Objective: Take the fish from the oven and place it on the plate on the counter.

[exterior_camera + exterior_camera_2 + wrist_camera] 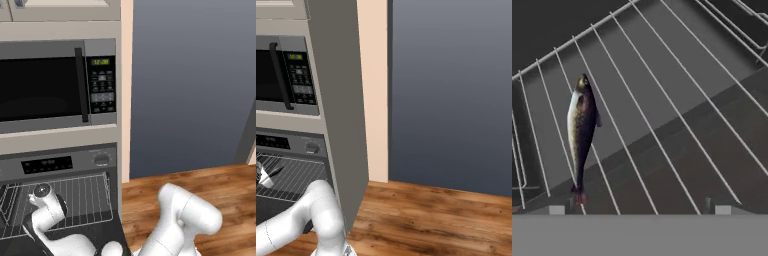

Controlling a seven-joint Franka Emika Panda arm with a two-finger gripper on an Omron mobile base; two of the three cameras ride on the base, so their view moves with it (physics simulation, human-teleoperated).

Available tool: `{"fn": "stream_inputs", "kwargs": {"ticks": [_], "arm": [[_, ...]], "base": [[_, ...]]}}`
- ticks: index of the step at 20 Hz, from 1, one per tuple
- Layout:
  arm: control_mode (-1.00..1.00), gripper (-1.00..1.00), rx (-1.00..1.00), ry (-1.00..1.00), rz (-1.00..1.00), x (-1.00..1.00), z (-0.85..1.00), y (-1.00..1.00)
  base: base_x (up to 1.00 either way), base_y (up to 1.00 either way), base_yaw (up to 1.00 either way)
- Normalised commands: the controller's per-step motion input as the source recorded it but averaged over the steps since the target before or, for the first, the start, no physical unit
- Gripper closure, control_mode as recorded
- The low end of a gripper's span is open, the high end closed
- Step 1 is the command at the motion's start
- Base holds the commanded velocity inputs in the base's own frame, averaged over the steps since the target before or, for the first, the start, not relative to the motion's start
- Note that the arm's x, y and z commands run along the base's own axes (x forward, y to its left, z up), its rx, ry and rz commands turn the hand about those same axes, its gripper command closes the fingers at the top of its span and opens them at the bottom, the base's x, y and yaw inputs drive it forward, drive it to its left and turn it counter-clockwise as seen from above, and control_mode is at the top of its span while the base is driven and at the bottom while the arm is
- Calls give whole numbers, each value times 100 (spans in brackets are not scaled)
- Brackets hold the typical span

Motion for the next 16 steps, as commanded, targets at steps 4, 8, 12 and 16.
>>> {"fn": "stream_inputs", "kwargs": {"ticks": [4,8,12,16], "arm": [[-100,-100,-16,9,21,32,7,0],[-100,-100,-16,17,14,37,8,3],[-100,-100,-4,3,0,37,0,6],[-100,-100,0,-10,0,0,0,8]], "base": [[0,0,0],[0,0,0],[0,0,0],[0,0,0]]}}
